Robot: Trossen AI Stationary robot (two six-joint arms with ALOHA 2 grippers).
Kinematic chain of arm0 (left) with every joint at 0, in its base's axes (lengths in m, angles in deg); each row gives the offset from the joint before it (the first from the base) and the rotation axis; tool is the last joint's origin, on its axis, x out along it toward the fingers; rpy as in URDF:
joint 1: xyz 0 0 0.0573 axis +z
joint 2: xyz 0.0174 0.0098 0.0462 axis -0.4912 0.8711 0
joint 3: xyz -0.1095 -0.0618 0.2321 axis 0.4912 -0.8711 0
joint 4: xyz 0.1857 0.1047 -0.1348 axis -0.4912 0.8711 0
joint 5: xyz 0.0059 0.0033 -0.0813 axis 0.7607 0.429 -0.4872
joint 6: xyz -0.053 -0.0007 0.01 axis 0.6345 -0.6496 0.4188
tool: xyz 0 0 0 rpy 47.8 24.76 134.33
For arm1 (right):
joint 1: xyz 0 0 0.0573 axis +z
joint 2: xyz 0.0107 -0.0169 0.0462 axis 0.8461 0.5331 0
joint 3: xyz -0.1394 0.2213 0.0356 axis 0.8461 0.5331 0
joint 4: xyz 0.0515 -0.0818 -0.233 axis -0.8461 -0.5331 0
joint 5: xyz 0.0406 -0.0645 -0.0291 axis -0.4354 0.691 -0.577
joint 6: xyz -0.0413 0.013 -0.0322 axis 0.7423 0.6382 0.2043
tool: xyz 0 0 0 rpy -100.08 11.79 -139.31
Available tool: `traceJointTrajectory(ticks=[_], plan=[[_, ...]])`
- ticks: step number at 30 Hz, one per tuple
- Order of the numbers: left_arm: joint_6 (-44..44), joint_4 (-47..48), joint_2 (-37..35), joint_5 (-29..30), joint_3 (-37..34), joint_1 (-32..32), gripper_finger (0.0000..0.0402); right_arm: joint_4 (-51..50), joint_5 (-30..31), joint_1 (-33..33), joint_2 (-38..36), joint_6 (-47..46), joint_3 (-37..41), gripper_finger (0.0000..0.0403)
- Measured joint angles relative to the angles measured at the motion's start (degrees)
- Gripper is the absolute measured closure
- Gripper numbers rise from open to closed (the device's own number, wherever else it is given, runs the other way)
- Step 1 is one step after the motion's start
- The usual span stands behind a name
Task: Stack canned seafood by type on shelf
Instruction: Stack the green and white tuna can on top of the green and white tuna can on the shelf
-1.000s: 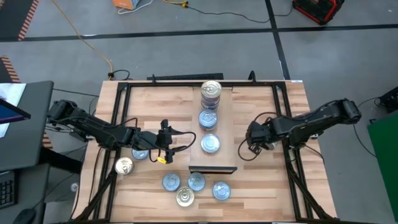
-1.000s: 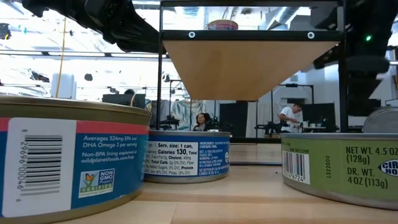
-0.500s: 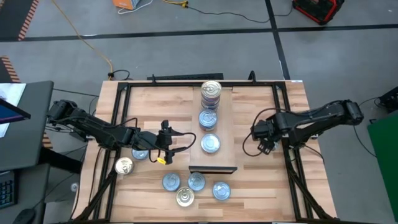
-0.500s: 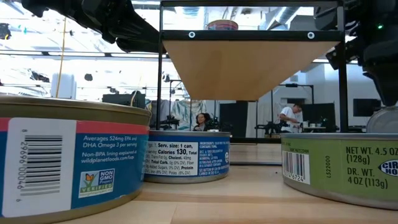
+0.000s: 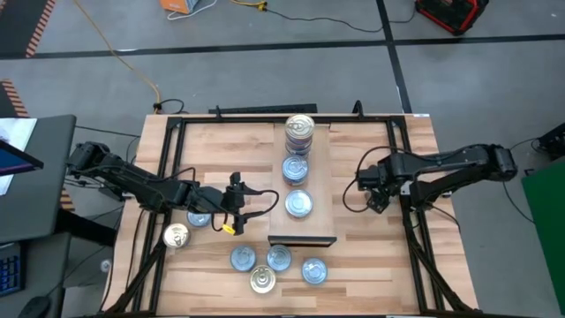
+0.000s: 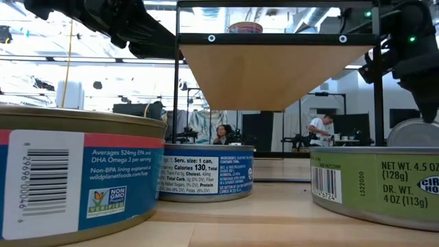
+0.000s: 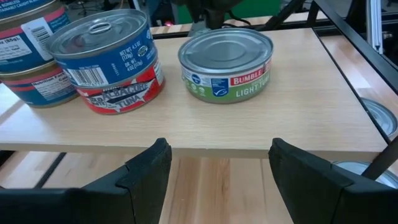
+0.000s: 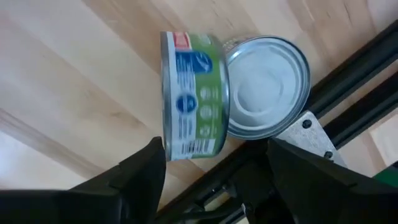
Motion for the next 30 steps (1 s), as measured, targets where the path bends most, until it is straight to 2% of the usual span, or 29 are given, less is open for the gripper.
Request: traceJointTrajectory(ticks=[4, 9, 14, 21, 30], plan=[[0.0, -0.04, 0.0, 0.02, 0.0, 0.0, 0.0143, -0.38, -0.02, -1.39, 0.03, 0.52, -0.31, 0.0092], [0.0, -1.17, 0.0, 0.04, 0.0, 0.42, 0.0143, -2.05, 2.14, -3.65, 0.0, 1.9, -4.96, 0.0092], [0.0, -2.35, 0.0, 0.05, 0.0, 0.44, 0.0143, 4.06, 3.28, -7.02, 0.67, 4.08, -7.48, 0.0092], [0.0, -1.57, 0.0, 0.07, 0.0, 0.44, 0.0143, 5.37, 3.21, -14.87, 6.96, 9.25, -7.45, 0.0092], [0.0, 0.16, 0.0, 0.07, 0.0, 0.43, 0.0143, 5.09, -5.53, -18.52, 17.16, 14.85, -7.43, 0.0092]])
